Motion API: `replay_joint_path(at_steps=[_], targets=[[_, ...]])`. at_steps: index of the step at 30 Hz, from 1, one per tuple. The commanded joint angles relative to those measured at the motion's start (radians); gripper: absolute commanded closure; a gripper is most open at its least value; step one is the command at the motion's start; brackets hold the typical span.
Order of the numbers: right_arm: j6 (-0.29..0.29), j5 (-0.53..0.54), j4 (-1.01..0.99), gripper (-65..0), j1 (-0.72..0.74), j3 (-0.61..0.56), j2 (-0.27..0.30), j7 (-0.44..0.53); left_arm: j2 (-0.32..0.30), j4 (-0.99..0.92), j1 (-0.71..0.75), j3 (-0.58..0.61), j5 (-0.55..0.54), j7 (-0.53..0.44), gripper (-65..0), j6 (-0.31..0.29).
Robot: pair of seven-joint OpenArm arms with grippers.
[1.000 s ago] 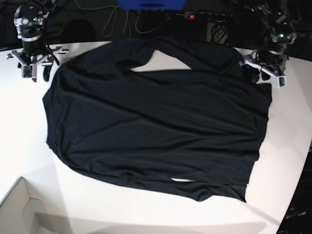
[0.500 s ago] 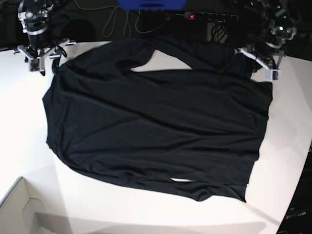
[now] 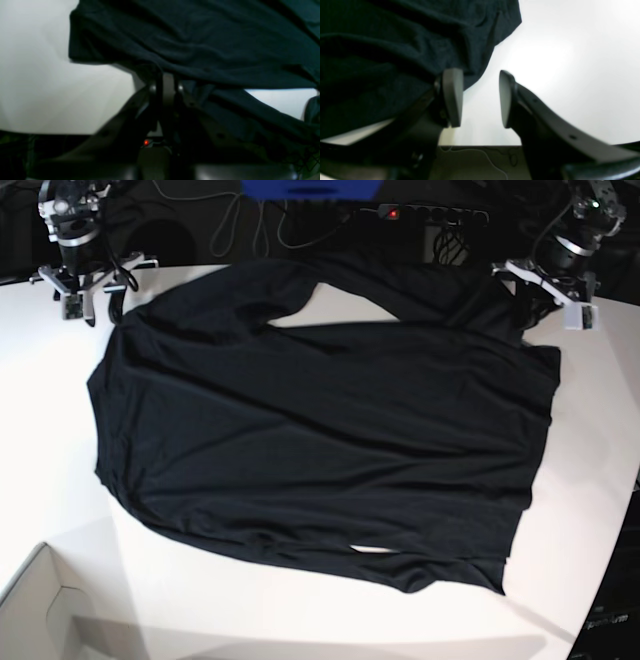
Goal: Layout the t-shirt on the table in an organized manner, then fold the t-shirt properly
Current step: 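Release the shirt and raise both grippers away from it, then grasp the shirt's collar-end corner with the left gripper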
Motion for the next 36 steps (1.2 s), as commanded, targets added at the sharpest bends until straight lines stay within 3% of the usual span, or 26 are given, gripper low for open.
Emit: replay_joint_path(at_steps=[1, 10, 31, 33, 36], targets=[[-0.001, 0.013, 0.015, -24.2, -0.008, -0.005, 0.004, 0.022, -0.007, 0.010, 0.006, -0.012, -0.011, -0.018, -0.3, -0.003], [-0.001, 0.011, 0.015, -24.2, -0.014, -0.024, 0.004, 0.022, -0.005, -0.114, 0.000, -0.112, -0.014, -0.017, -0.2, -0.003], [-0.001, 0.011, 0.015, -24.1, -0.009, -0.025, 0.004, 0.022, -0.008, -0.160, -0.026, -0.112, -0.008, -0.015, -0.6, 0.000], [-0.001, 0.011, 0.017, -24.1, -0.009, -0.025, 0.004, 0.022, -0.008, -0.160, -0.026, -0.112, -0.008, -0.015, -3.3, 0.003], [-0.001, 0.011, 0.017, -24.1, -0.009, -0.025, 0.004, 0.022, -0.007, -0.160, -0.028, -0.113, -0.008, -0.015, -15.7, 0.010]])
